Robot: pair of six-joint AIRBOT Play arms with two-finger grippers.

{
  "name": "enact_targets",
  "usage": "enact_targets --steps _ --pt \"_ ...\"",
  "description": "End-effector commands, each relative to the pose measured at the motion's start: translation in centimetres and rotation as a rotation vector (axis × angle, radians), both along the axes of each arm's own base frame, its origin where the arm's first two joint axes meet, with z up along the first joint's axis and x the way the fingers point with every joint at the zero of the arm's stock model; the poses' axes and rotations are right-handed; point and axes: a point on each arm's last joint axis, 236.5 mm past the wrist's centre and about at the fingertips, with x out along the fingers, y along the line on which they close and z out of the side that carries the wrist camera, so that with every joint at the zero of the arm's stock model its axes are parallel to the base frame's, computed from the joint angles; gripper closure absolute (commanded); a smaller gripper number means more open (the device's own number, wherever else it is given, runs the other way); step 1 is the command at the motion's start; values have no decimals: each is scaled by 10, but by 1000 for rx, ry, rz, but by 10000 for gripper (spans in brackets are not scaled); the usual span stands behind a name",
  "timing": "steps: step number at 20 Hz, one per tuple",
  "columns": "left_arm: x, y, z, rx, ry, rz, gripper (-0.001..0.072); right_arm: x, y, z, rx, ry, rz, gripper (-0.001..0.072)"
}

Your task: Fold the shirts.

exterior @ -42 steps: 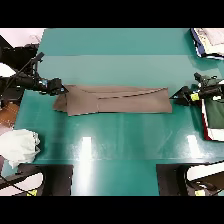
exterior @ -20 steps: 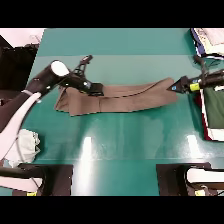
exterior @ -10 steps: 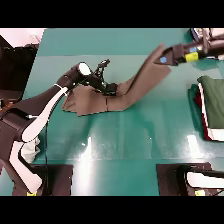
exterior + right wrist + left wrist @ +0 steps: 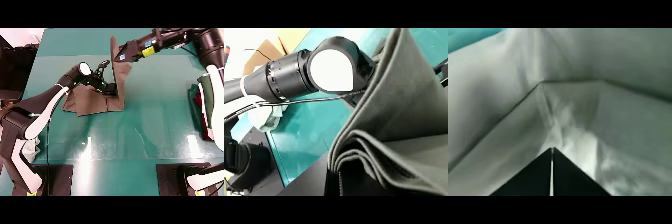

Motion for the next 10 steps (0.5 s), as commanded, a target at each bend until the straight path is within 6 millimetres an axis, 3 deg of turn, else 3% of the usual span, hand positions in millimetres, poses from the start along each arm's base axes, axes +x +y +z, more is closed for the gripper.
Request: enact_targets --steps 1,5,8,10 --pt "1 28 6 48 18 -43 679 5 20 -10 20 1 -13 694" --pt "18 99 41 210 -47 -55 679 1 37 -5 40 -21 -7 695" --pt "39 168 104 291 -196 59 678 -2 51 -4 53 -30 -1 695" --pt "39 218 148 335 -274 136 677 -2 63 -8 57 -34 15 694"
